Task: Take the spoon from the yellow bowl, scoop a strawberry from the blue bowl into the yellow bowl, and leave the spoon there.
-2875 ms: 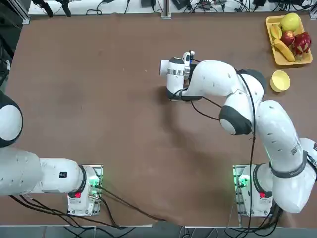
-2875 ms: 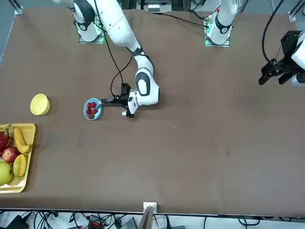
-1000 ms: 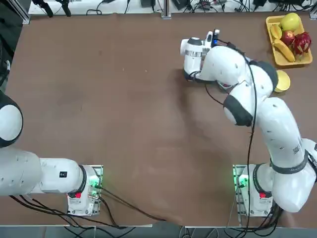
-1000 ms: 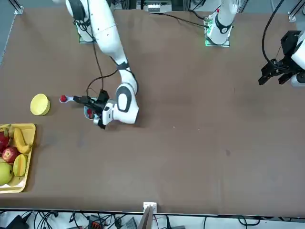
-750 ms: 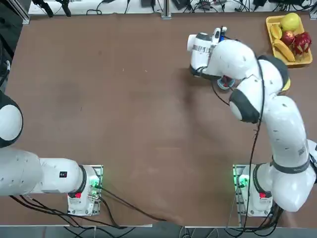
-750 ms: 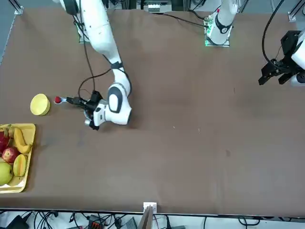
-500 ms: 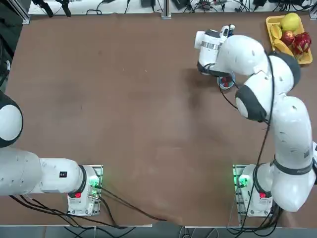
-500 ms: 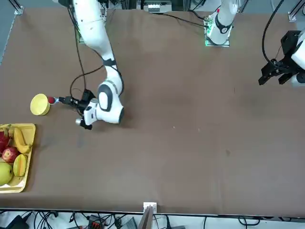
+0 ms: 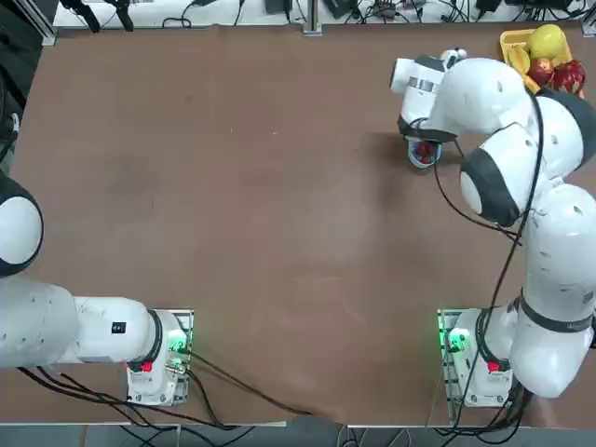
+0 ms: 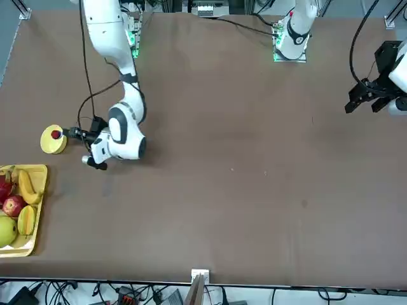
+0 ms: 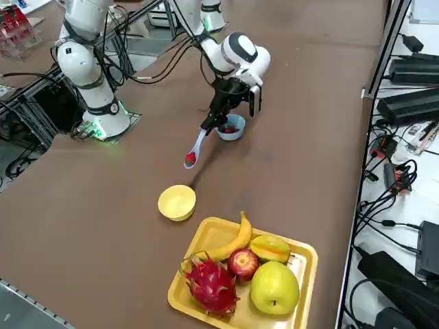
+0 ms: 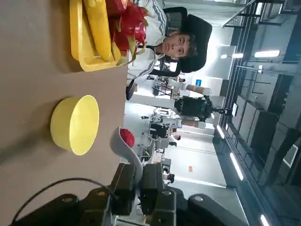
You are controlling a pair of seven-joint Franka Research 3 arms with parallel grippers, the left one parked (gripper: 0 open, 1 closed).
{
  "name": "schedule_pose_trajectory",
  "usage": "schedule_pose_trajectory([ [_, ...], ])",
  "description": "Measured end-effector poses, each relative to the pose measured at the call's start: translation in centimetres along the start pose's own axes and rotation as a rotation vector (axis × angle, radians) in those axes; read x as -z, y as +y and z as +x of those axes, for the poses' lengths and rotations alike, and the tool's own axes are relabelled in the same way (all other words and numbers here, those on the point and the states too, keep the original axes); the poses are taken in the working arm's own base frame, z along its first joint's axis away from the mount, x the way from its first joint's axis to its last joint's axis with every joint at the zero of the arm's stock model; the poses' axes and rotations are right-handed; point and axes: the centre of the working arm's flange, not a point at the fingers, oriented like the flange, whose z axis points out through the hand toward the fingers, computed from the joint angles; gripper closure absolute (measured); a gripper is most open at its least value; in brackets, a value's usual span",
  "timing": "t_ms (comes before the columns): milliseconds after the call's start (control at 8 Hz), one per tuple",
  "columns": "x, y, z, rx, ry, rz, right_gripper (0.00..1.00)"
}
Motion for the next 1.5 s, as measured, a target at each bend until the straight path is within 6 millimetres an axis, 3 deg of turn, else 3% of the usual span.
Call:
schedule_pose_trajectory([
  [375, -3.6, -1.3, -0.3, 0.039, 0.006, 0.031, 0.89],
  [1000, -8.6, -1.1, 0.9, 0.259, -0.025, 0.083, 0.89],
  [1500, -9.1, -1.3, 1.2, 0.446, -0.009, 0.104, 0.89],
])
